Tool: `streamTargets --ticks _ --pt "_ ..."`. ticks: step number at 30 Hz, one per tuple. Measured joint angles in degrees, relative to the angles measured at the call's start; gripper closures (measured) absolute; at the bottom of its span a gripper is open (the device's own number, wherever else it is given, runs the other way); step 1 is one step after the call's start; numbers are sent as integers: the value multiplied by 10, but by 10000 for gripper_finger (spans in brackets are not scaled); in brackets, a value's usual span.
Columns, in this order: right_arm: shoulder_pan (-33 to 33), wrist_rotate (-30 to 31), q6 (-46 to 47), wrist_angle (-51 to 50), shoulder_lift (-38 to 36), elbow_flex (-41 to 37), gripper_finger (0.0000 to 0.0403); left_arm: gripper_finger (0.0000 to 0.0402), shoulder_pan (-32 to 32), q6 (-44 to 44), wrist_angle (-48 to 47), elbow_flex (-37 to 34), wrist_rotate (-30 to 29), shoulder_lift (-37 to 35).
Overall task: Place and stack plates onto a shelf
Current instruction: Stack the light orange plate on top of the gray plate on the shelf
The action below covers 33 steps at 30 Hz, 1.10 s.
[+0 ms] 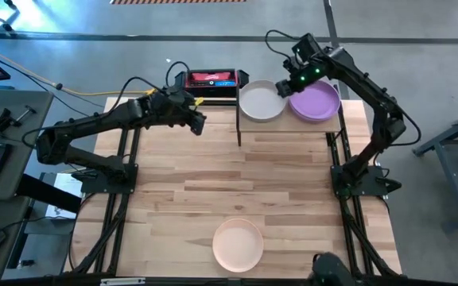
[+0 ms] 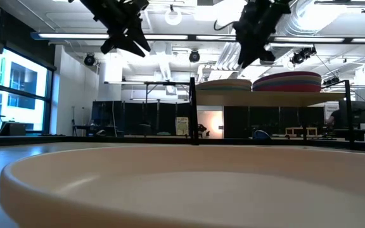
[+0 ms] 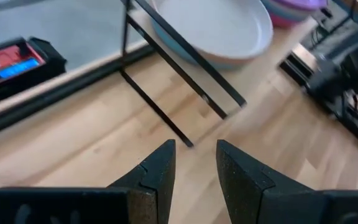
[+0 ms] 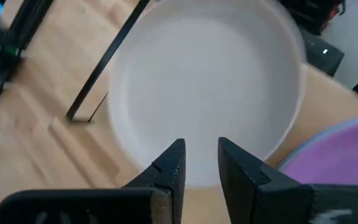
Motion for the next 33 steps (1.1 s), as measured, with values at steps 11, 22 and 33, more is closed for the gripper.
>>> streamTargets --ticks 11,22,33 --pt "152 3 2 -105 -27 0 329 298 -89 -17 -66 0 4 17" --pt "355 75 92 -74 -23 0 329 298 -185 -60 -228 0 -30 -10" --pt "519 183 260 -32 -19 0 329 298 -326 -153 -356 0 -93 -91"
